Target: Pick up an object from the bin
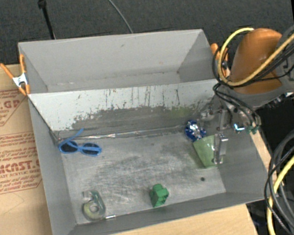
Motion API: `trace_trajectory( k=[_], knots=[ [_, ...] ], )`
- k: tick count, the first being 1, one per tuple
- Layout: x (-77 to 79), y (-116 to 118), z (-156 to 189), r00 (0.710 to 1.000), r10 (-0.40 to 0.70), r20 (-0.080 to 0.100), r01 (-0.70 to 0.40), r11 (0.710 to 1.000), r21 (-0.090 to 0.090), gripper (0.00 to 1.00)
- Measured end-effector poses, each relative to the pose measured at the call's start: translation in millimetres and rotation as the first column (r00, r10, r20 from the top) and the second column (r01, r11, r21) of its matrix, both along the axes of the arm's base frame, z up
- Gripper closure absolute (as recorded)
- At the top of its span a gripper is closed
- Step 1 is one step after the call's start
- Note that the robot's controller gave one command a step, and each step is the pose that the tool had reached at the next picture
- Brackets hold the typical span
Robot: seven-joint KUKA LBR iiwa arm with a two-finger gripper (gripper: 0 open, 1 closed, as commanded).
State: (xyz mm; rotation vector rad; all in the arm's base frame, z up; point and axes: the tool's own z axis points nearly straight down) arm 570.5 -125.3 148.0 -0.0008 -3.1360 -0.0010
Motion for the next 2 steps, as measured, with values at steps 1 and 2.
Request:
trace_trajectory(
  k=[1, 2],
  knots=[
    [8.3, -11.8, -56.3, 0.969, 0.245, 0.009, -0.245, 0.969, 0.002, 0.00],
    [7.6, -13.0, -55.7, 0.969, 0.246, 0.000, -0.246, 0.969, 0.003, 1.00]
  ],
)
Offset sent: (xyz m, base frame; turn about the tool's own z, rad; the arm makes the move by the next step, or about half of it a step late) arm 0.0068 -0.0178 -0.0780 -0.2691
